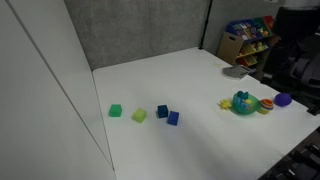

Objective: Place the star shaped toy in the bowl

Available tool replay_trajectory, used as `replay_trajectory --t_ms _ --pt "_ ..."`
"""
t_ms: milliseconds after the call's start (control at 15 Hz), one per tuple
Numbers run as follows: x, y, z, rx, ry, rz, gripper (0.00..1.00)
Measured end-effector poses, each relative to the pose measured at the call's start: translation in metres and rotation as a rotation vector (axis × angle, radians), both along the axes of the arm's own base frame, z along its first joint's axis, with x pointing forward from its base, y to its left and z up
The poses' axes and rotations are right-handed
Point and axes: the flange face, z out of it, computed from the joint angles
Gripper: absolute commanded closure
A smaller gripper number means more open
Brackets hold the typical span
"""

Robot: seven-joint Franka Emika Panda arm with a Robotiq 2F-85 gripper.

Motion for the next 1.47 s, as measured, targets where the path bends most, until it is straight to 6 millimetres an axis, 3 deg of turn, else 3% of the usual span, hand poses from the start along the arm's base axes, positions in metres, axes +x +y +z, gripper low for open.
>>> replay_trajectory --t_ms 467,1467 --pt "0.048 -0.015 -0.056 0.023 -0.017 -0.039 0.00" --pt "0.174 -0.073 -0.220 0.031 -0.084 -0.147 0.00"
